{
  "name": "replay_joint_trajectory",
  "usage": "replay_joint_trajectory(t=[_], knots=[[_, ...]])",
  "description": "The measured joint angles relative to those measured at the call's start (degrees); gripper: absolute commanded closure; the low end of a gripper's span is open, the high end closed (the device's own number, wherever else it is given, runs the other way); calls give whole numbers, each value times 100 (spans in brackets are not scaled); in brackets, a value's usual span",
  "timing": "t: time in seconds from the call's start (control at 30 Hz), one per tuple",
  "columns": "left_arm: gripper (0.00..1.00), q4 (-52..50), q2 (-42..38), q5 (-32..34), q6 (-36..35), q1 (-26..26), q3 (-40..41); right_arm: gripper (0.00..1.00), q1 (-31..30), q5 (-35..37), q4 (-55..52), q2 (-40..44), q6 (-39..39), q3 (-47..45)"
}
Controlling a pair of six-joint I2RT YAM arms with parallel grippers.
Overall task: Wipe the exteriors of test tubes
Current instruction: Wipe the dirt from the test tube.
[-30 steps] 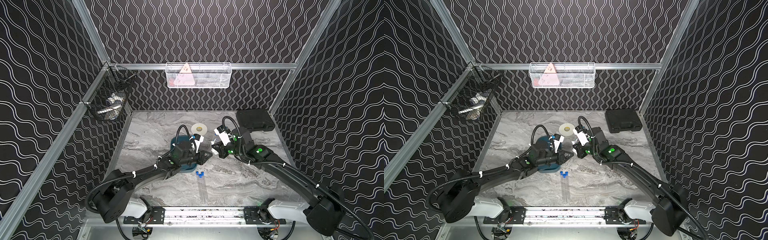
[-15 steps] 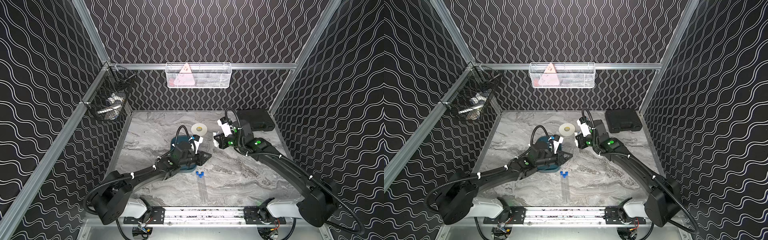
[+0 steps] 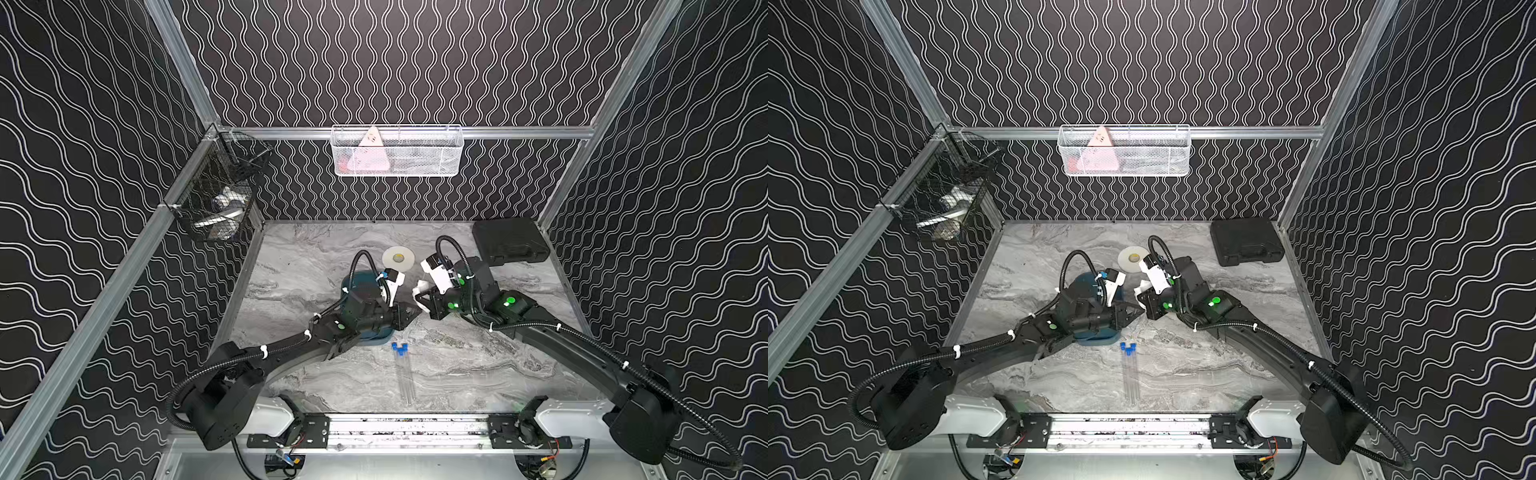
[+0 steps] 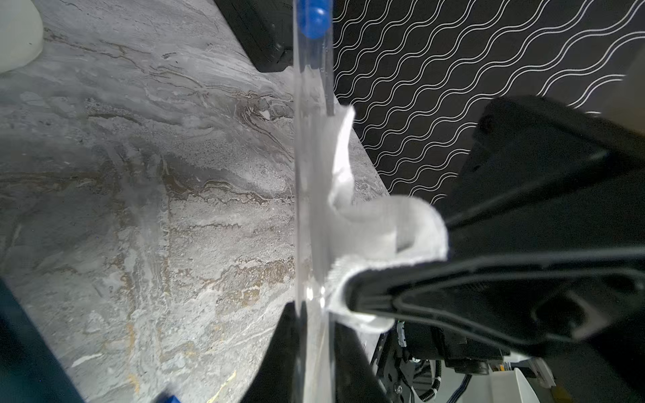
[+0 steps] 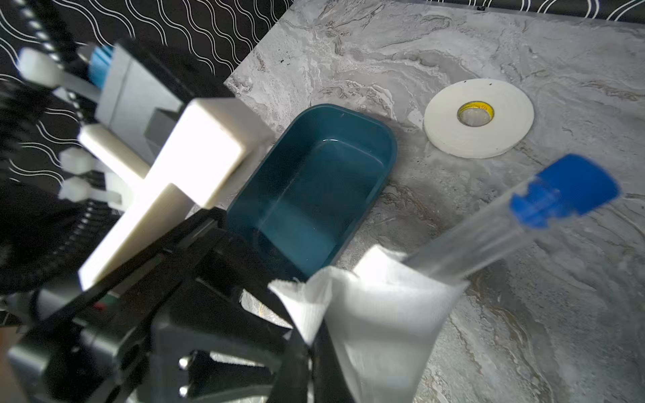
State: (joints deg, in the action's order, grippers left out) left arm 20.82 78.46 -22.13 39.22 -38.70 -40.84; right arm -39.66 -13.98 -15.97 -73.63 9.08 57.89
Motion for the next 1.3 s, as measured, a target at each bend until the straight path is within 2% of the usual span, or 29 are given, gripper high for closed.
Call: replay_joint_trajectory(t=[0.17,0.4,0.53,0.83,1.03,1.3], knots=[[89,4,11,-15,0,7,-9,100,35,197,-22,-269,9,289],[89,-11,-9,-35,2,4,-7,100,603,450,-87,-778,-120,1010],[89,-70,-70,-33,0,7,-7,100,649,498,-116,-776,-210,1093],[89,15,13,-33,0,15,-15,100,2,81,-282,-293,-90,433],[89,17,72,-37,0,17,-17,100,-35,280,-343,-334,-76,389],[89,-37,44,-55,4,17,-15,100,815,424,-306,-874,-306,1161]])
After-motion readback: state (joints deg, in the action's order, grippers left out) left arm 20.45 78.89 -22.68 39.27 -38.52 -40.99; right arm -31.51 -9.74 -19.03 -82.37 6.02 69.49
